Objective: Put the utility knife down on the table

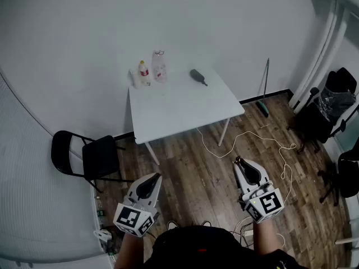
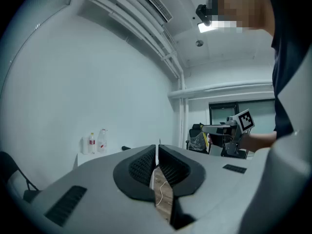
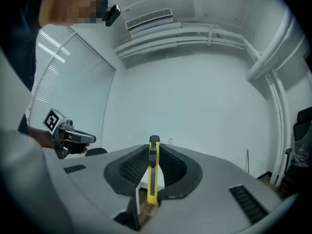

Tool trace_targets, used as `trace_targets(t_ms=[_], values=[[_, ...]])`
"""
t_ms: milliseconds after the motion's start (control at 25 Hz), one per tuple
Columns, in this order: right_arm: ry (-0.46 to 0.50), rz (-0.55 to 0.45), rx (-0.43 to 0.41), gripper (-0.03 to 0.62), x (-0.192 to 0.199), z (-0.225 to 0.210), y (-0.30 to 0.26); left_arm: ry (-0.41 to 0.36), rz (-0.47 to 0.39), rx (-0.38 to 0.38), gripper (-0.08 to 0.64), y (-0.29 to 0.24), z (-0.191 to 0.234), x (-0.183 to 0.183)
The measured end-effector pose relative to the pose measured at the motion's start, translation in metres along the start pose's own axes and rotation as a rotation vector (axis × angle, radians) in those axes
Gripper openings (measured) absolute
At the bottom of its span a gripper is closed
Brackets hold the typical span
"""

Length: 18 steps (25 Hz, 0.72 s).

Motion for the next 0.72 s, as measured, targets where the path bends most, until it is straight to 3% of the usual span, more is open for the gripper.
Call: trace_targets(t_ms=[720], values=[[-0.021, 0.029, -0.029, 0.075, 0.011, 0.043, -0.024, 0.024, -0.004, 0.040, 0.035, 0.017, 0.027, 0.014]])
Point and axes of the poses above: the fingertips, and each gripper's own axes: y backward along the fingers, z to its left, x out of its underside, the point moved 1 cm from there along y, backward along the fingers, and after that the axes turned 1 degree about -y, right-handed, at the moved point
